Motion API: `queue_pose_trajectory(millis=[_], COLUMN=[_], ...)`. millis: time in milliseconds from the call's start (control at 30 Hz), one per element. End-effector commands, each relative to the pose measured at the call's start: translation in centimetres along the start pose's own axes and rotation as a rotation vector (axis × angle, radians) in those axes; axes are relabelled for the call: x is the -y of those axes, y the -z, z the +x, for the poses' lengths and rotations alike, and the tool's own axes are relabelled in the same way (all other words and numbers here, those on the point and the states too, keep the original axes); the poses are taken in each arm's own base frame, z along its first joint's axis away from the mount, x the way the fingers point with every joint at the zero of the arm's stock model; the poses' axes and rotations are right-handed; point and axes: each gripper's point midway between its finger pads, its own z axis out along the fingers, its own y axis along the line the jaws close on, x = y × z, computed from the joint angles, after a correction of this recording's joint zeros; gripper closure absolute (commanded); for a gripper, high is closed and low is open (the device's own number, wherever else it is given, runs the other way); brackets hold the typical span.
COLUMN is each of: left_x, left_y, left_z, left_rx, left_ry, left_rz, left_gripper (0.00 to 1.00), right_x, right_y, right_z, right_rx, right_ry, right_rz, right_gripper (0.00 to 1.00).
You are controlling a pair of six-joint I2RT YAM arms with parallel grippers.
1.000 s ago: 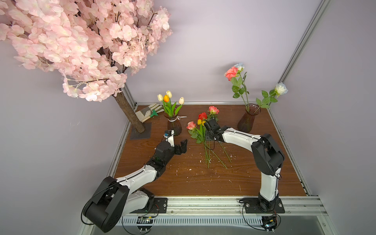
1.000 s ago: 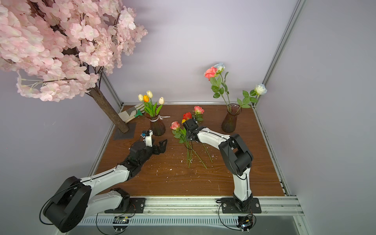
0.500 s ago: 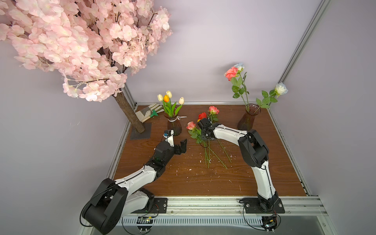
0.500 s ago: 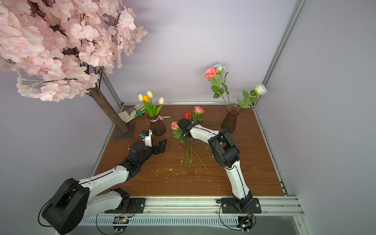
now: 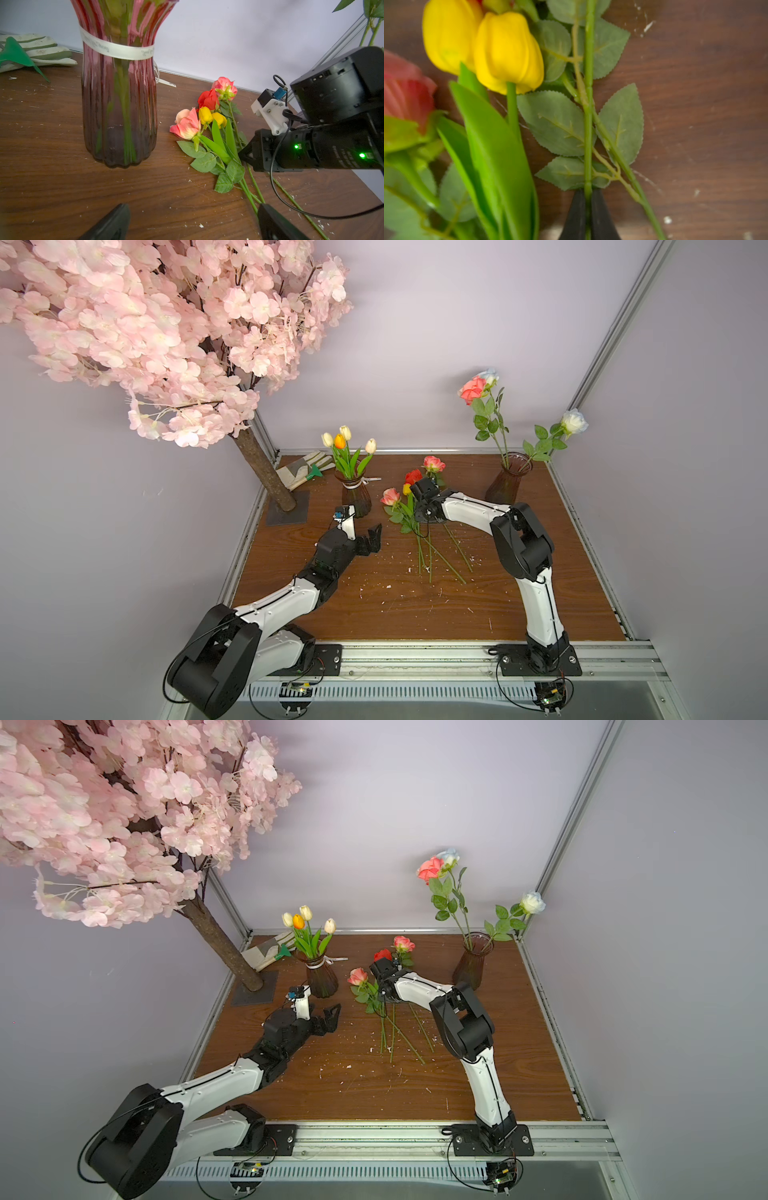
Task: Arrange the flowers in different vases according to their variety
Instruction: Pick up the flower at the center of the board.
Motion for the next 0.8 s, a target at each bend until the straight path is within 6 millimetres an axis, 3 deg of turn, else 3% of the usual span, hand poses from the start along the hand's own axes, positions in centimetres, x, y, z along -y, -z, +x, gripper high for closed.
queue_pose_trajectory(millis=[0, 200, 533, 767], left_x=[0.5, 0.5, 0.4, 0.5], left_y=[0.0, 0.0, 0.2, 0.4], left_z=[-0.6, -0.7, -0.7, -0.9], left_rx=[0.015, 0.022, 0.027, 0.042], left_ry=[-0.014, -0.012, -0.011, -0.008], left_rz=[0.007, 0.008, 0.008, 0.012], left_gripper=[0.01, 0.01, 0.01, 0.01], right_x=[1.9, 1.9, 2.1, 2.6], right_y=[1.1, 4.8, 12.7, 20.9], right_z=[0.1, -2.8, -7.7, -10.9], right_rx=[-0.01, 0.129, 0.405, 0.677], right_ry=[0.013, 0.048, 0.103, 0.163], right_rz=[0.017, -0.049, -0.292, -0.392], right_gripper=[1.0, 1.0, 1.0, 1.0])
